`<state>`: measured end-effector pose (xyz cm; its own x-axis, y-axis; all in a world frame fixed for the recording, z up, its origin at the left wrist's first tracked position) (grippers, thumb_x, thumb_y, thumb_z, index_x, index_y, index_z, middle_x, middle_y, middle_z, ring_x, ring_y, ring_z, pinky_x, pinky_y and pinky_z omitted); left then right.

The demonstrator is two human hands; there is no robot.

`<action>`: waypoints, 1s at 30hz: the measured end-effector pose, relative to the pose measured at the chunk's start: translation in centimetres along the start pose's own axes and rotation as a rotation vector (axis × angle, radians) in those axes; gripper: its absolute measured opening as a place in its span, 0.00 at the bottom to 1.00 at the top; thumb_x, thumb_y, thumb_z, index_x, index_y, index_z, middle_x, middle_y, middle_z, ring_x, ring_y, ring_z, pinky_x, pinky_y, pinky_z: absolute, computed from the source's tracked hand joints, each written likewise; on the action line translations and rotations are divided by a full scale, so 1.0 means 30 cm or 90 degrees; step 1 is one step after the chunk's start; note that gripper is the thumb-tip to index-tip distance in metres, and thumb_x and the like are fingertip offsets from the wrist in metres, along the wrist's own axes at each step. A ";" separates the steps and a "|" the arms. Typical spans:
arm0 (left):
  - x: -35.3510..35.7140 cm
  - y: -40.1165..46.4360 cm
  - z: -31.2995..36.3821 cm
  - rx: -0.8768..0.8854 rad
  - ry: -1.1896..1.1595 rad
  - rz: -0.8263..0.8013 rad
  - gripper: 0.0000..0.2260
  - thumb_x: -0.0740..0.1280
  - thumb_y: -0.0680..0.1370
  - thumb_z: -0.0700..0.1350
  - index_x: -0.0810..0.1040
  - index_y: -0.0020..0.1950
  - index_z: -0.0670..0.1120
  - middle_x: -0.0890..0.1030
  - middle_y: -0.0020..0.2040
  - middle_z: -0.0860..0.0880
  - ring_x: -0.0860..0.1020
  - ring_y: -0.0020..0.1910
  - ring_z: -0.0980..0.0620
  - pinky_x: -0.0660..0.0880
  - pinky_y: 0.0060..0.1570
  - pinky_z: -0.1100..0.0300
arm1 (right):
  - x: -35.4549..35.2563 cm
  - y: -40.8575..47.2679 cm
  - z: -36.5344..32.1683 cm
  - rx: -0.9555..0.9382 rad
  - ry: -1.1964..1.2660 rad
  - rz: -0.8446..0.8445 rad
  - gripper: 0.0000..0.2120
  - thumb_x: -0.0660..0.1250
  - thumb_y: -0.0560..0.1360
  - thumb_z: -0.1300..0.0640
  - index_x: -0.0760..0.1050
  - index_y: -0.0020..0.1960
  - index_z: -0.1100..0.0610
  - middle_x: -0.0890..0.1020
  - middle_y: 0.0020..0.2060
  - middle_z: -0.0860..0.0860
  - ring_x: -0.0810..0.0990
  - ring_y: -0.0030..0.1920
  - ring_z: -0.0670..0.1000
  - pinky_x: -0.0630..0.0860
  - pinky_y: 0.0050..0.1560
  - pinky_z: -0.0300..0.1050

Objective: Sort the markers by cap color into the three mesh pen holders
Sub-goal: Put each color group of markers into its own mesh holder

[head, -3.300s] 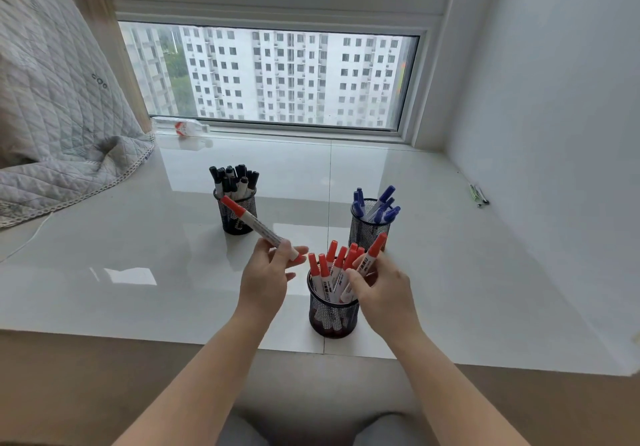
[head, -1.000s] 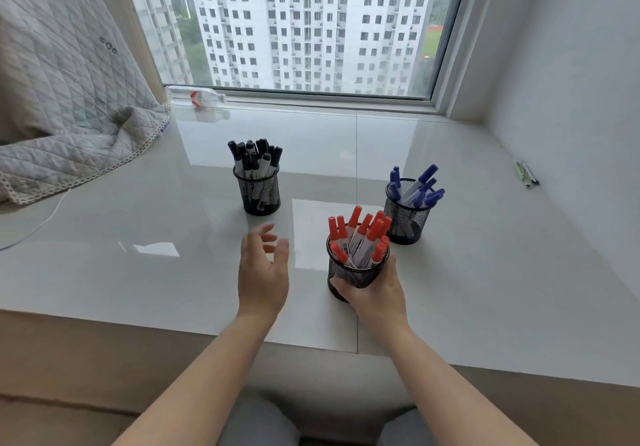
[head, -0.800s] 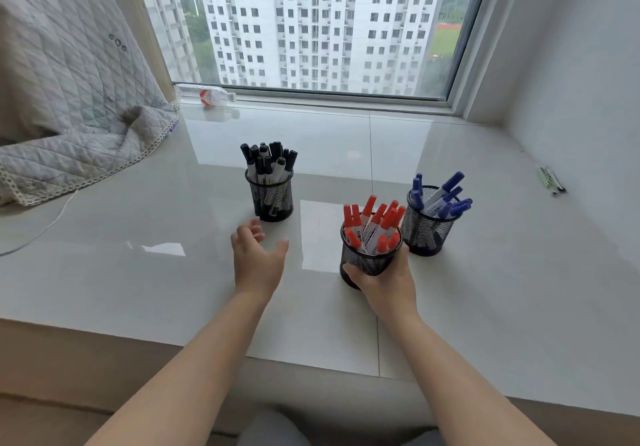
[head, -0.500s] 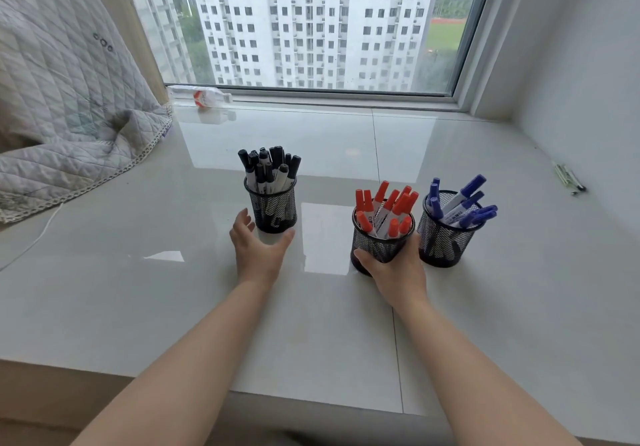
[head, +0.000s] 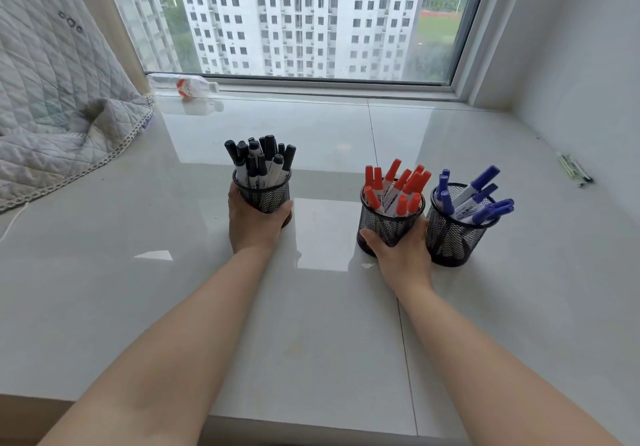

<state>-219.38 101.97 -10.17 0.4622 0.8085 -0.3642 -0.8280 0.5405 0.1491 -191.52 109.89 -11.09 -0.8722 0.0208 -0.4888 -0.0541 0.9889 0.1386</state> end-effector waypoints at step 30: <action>-0.102 -0.749 0.115 0.021 0.007 -0.241 0.33 0.78 0.55 0.57 0.65 0.54 0.60 0.76 0.48 0.65 0.75 0.48 0.67 0.68 0.38 0.74 | -0.214 -0.485 -0.014 -0.101 0.084 -0.232 0.13 0.69 0.73 0.50 0.74 0.56 0.51 0.78 0.51 0.45 0.77 0.54 0.46 0.73 0.56 0.41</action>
<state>-201.09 88.15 -9.25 0.7299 0.5481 -0.4084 -0.5888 0.8076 0.0316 -185.33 95.32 -9.61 -0.8363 -0.3556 -0.4173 -0.4362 0.8927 0.1135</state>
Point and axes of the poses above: each hand's wrist, its own y-axis towards the middle knuckle, its own x-axis out of the palm, z = x × y, the point moved 7 cm from there along y, towards the middle knuckle
